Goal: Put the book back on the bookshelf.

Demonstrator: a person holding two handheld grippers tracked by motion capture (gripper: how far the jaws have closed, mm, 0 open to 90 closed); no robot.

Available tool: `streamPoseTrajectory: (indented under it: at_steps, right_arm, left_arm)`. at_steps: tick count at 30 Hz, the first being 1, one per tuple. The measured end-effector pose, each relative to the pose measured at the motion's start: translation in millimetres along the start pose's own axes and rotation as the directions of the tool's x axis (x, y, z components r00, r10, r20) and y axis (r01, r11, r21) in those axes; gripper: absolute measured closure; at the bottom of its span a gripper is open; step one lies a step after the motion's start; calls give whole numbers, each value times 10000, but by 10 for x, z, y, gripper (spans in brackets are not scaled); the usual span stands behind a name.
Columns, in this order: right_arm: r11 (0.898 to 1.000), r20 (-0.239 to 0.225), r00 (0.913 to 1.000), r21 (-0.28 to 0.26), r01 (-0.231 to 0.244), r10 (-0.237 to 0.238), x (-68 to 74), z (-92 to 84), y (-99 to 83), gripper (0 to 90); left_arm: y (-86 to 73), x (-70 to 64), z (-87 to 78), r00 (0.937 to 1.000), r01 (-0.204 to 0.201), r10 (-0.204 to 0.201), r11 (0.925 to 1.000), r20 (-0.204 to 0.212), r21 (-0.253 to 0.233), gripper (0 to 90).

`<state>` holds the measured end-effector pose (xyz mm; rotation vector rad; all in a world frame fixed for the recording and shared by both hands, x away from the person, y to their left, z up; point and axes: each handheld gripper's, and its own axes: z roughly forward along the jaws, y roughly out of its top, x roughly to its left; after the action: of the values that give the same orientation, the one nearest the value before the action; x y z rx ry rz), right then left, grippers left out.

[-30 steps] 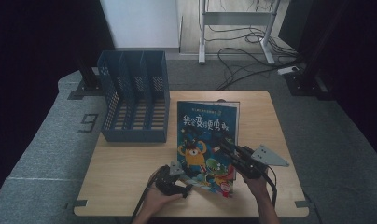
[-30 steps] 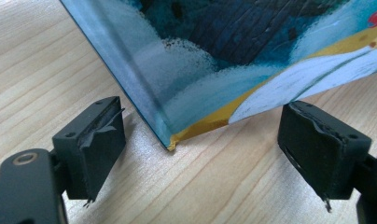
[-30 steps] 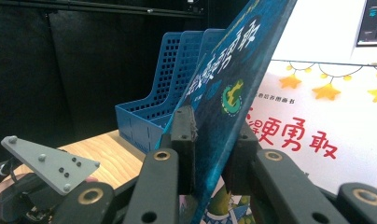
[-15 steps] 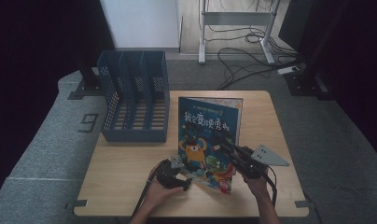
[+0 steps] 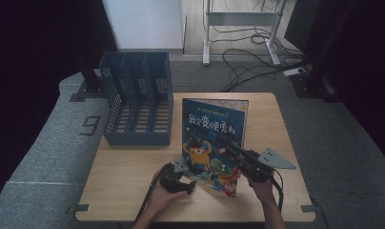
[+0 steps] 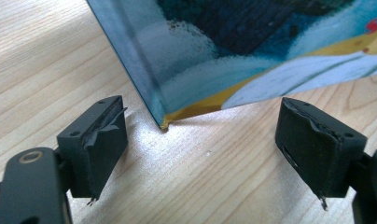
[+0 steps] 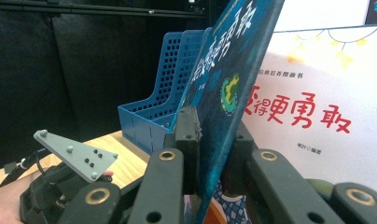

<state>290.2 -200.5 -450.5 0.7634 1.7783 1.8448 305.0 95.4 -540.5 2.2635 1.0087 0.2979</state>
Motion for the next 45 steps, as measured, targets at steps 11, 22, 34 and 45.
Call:
streamPoseTrajectory:
  at_steps: [11, 22, 34, 45]
  right_arm:
    - [10000, -43, 10000, -1, 28, -28, -3, -6, -4, 790]
    - [9997, -24, 9997, 2, 251, -251, 27, -9, 9, 789]
    - [9993, 147, 9992, 91, 367, -368, 21, -5, 0, 789]
    - [9991, 99, 9991, 89, 417, -418, 38, -9, 1, 790]
  left_arm:
    - [-12, -20, 6, 10000, -11, 11, 9999, -40, -165, 173]
    - [27, -23, 43, 9995, -165, 164, 9999, -258, -26, 162]
    - [77, 25, 75, 9992, 18, -18, 10000, -400, 9, 160]
    - [71, 3, 78, 9997, -31, 28, 9999, -263, -103, 171]
